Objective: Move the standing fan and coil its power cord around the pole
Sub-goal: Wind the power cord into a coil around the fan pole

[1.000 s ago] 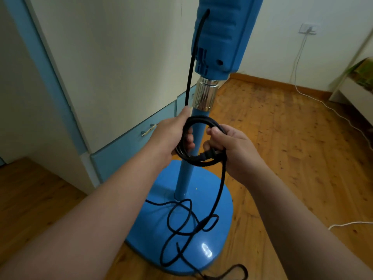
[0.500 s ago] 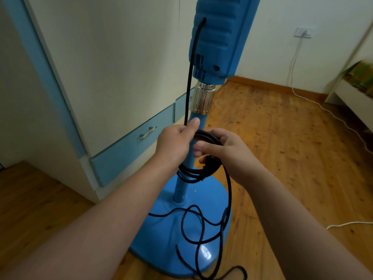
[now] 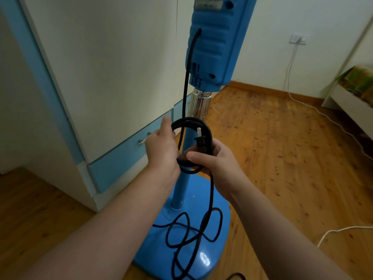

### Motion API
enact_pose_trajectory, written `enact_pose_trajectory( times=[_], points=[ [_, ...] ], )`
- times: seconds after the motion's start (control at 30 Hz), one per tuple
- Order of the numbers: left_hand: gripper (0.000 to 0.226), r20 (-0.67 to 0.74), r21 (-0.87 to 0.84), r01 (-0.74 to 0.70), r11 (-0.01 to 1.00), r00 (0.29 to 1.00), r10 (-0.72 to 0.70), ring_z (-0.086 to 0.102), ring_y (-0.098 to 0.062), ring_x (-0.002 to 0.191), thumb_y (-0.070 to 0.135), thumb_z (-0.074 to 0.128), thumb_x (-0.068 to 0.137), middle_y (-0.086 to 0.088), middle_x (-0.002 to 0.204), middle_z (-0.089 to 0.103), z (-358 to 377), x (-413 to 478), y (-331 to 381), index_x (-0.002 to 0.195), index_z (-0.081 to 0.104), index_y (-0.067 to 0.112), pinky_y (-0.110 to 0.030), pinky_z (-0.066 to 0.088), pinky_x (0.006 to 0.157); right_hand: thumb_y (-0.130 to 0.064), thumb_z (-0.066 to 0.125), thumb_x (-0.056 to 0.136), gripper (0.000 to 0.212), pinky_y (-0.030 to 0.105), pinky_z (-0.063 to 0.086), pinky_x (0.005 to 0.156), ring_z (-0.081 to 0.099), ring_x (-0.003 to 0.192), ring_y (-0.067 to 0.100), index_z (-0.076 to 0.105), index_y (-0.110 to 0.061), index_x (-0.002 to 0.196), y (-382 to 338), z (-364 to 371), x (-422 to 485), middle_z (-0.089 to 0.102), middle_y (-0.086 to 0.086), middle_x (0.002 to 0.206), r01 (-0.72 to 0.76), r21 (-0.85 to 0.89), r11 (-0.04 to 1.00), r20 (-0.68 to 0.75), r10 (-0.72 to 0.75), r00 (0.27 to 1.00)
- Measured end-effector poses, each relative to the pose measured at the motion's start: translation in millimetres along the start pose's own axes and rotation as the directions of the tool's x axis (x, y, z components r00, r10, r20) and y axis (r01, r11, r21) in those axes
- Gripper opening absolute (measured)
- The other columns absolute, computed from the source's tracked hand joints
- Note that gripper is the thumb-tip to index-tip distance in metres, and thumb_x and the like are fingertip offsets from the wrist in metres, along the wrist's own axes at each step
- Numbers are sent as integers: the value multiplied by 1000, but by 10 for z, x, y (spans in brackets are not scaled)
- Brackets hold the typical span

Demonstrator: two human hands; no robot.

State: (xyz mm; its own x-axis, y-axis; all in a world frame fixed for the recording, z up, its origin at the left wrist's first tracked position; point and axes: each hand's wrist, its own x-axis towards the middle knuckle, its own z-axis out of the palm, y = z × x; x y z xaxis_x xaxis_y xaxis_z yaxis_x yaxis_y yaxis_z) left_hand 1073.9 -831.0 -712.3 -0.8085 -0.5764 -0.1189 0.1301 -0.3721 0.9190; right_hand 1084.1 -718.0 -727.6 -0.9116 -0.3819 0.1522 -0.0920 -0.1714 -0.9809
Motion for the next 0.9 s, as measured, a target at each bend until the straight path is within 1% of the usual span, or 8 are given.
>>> enact_pose_trajectory(
  times=[0.2,0.3,0.4,0.53,0.63,0.7,0.77,0.9],
  points=[
    [40,-50,-195,212,958,973,-225,24,-6,26,38,54,86,10,32,31,17,-50,-30,55,43,16,-13,24,31,-14,74,68,21,53,51,83,62,79,33,53,-15,72,54,143,-17,59,11,74,-24,-146,989,-218,-9,976],
    [43,25,-176,283,943,959,-283,25,-8,30,43,52,88,8,36,30,21,-69,-54,55,43,17,-21,29,38,-17,62,82,13,46,52,79,61,79,34,55,-20,72,47,164,-9,60,11,74,1,-197,980,-296,-60,953],
    [44,83,-44,295,954,953,-291,33,-10,31,40,46,90,8,34,36,9,-118,-100,53,42,17,-26,34,47,-14,53,88,19,29,48,50,51,57,20,51,-19,70,5,88,15,49,0,60,-20,-359,933,-334,-109,936],
    [37,147,338,-29,941,989,-22,50,-11,50,36,39,92,3,57,53,-15,-117,-65,64,52,16,-28,40,56,-15,49,89,30,15,28,36,37,46,15,40,-18,61,-83,-95,25,41,-1,54,-24,-669,743,-279,-221,935],
    [17,441,411,-412,813,871,219,51,-7,75,33,47,90,7,81,54,-57,-69,123,81,57,22,-27,40,69,-18,47,90,23,28,29,43,41,51,18,44,-15,67,-103,-189,10,47,2,60,-9,-864,504,-112,-174,978],
    [14,714,433,-669,604,664,224,50,-2,91,24,52,78,12,94,54,-102,-55,266,90,60,28,-23,41,80,-17,45,89,17,30,26,44,43,54,22,46,-12,73,-82,-201,6,48,3,62,15,-920,392,-32,-112,993],
    [33,881,453,-853,261,473,20,48,-8,96,25,51,66,11,97,55,-143,-41,334,97,59,29,-26,40,83,-15,45,88,12,29,24,44,43,57,25,49,-10,78,-75,-183,3,47,3,64,48,-940,338,25,-73,997],
    [23,831,505,-848,-159,528,-175,50,-18,80,15,58,74,-2,92,56,-148,-80,286,95,50,18,-31,44,62,-14,45,87,23,27,20,43,38,52,19,39,-17,65,-127,-118,22,41,-1,60,65,-965,253,57,-39,998]
  ],
)
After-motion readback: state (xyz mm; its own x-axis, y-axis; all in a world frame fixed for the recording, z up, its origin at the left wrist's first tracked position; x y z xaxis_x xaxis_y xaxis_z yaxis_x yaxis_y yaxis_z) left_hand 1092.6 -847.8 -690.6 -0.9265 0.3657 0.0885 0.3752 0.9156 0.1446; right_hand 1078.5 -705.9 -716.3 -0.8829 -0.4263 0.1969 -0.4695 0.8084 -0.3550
